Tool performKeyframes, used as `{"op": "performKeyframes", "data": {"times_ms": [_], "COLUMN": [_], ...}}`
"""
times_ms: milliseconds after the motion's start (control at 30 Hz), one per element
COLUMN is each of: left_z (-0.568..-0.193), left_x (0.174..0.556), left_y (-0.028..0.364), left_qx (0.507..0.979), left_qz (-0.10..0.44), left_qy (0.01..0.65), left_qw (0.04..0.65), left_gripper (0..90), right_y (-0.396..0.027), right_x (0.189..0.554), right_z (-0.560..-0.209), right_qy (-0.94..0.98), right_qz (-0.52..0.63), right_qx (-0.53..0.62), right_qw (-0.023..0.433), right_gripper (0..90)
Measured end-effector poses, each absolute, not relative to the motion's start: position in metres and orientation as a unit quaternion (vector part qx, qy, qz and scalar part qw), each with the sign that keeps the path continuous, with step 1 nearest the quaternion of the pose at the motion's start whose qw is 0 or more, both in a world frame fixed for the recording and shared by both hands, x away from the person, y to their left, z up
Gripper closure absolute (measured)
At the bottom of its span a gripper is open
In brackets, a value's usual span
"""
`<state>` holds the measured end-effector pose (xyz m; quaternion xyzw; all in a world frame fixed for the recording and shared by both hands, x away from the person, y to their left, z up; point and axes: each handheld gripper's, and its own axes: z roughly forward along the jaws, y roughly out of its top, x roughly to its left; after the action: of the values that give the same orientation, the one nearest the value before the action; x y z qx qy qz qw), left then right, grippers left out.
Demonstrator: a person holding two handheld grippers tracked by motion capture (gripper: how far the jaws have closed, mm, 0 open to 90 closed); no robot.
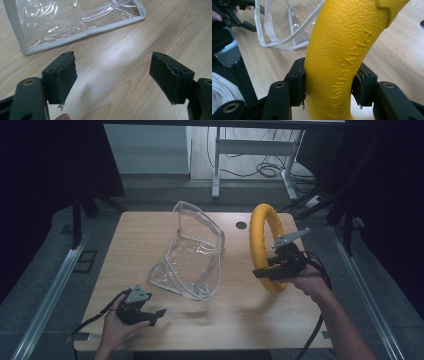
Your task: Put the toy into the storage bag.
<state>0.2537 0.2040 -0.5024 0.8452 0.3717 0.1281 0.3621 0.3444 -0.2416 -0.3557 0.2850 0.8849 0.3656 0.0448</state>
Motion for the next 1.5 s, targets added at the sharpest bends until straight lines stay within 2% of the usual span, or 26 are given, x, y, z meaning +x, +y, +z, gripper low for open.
{"op": "performKeyframes", "data": {"times_ms": [700, 1233, 1500], "left_z": [-0.504, -0.503, -0.503], "left_x": [0.254, 0.254, 0.254], "left_y": [0.203, 0.203, 0.203], "left_qx": [0.843, 0.844, 0.844], "left_qz": [0.127, 0.128, 0.128], "left_qy": [0.374, 0.374, 0.374], "left_qw": [0.365, 0.364, 0.364], "left_gripper": [21.6, 21.6, 21.6], "right_y": [-0.228, -0.220, -0.213], "right_x": [0.348, 0.352, 0.349], "right_z": [-0.337, -0.334, -0.322], "right_qy": [0.857, 0.847, 0.845], "right_qz": [0.439, 0.460, 0.471], "right_qx": [0.267, 0.262, 0.247], "right_qw": [0.051, 0.047, 0.053], "right_gripper": [51.2, 51.1, 51.1]}}
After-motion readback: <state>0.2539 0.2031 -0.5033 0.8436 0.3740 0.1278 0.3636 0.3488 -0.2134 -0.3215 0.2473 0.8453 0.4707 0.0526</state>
